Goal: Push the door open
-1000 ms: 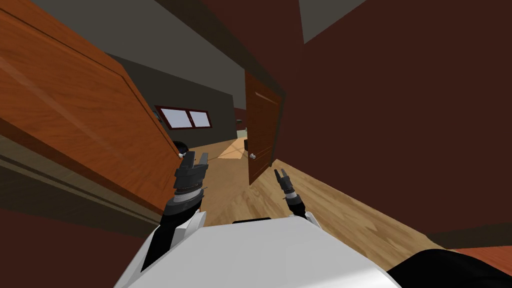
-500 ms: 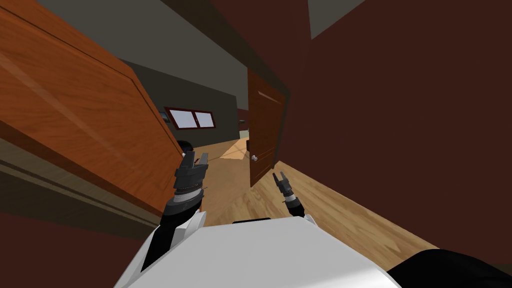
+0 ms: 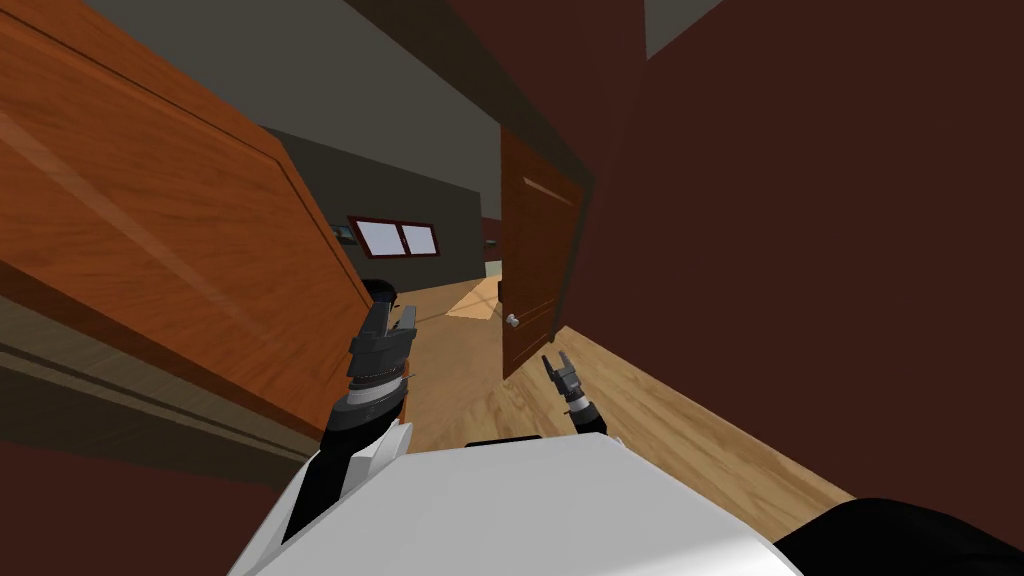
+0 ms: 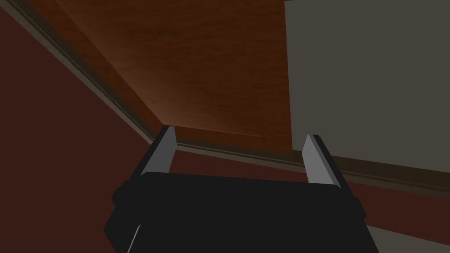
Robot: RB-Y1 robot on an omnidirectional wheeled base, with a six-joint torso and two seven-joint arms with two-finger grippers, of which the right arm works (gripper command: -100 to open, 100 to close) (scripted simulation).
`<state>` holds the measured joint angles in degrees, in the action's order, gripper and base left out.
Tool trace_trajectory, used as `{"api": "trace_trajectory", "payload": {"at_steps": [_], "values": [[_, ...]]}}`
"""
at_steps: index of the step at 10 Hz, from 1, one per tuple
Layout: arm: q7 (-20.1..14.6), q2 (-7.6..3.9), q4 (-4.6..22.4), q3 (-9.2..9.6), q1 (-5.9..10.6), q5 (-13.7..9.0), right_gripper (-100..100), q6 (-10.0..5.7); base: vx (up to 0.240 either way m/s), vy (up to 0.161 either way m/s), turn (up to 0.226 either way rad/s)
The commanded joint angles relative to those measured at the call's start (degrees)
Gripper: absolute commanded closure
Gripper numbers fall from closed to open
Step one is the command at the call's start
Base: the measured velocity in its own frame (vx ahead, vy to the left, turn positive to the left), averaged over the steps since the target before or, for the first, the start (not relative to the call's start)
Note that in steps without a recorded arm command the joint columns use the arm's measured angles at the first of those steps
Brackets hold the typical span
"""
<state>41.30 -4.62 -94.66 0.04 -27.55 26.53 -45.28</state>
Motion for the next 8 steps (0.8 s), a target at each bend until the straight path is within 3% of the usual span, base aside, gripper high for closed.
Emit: {"api": "trace_trajectory", "payload": {"at_steps": [1,8], "values": [[1.5,0.15,1.7,-0.12,-0.01,0.9,-100,-0.68,0.1,-0.04,0.091],[9.7,1.6,11.4,-0.78,0.27,5.7,-100,-4.11,0.118,-0.05,0.129]]}}
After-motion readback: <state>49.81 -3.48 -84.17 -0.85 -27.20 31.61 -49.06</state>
